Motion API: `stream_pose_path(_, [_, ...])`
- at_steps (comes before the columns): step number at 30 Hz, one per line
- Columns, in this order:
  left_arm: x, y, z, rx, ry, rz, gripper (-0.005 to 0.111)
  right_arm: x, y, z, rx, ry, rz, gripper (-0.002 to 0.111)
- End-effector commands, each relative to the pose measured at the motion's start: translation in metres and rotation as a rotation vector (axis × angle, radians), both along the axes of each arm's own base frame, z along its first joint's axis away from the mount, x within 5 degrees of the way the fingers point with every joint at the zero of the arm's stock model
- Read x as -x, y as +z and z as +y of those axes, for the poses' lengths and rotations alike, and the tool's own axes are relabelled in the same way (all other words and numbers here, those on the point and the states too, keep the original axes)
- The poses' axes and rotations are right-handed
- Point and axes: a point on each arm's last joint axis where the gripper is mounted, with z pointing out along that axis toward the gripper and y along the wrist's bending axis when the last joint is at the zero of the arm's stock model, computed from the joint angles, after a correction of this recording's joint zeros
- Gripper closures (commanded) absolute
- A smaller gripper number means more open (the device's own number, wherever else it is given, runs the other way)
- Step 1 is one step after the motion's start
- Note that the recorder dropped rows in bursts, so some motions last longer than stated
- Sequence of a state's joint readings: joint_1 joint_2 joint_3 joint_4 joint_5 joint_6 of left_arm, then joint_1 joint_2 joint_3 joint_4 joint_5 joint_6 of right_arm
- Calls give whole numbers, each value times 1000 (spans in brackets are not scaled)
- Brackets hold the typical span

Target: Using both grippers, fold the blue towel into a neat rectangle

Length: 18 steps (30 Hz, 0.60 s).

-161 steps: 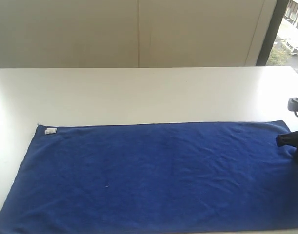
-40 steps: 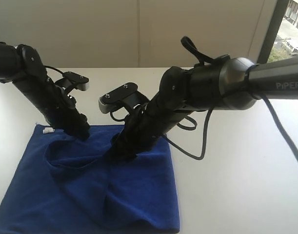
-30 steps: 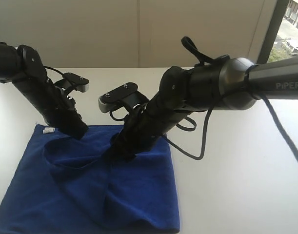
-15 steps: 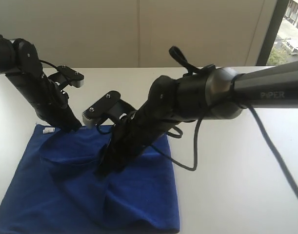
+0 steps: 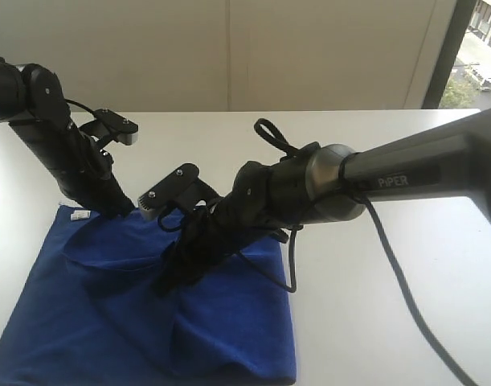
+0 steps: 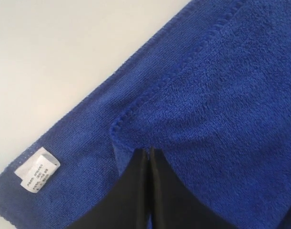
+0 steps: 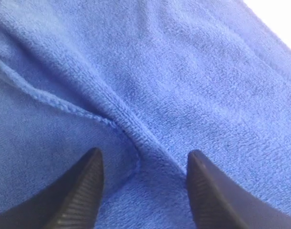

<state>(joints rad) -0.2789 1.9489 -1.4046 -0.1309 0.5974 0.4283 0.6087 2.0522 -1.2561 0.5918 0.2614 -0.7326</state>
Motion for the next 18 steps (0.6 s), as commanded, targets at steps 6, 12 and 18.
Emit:
stream_pose_path(6, [2, 5, -1, 5, 2, 5, 107, 3, -1, 0, -7, -3, 42, 69])
stream_pose_path(12, [2, 5, -1, 4, 1, 1, 107, 2, -4, 0, -6, -10, 39, 75])
stream_pose_path(18, [2, 5, 0, -1, -2, 5, 107, -3, 7, 0, -25, -26, -24, 69])
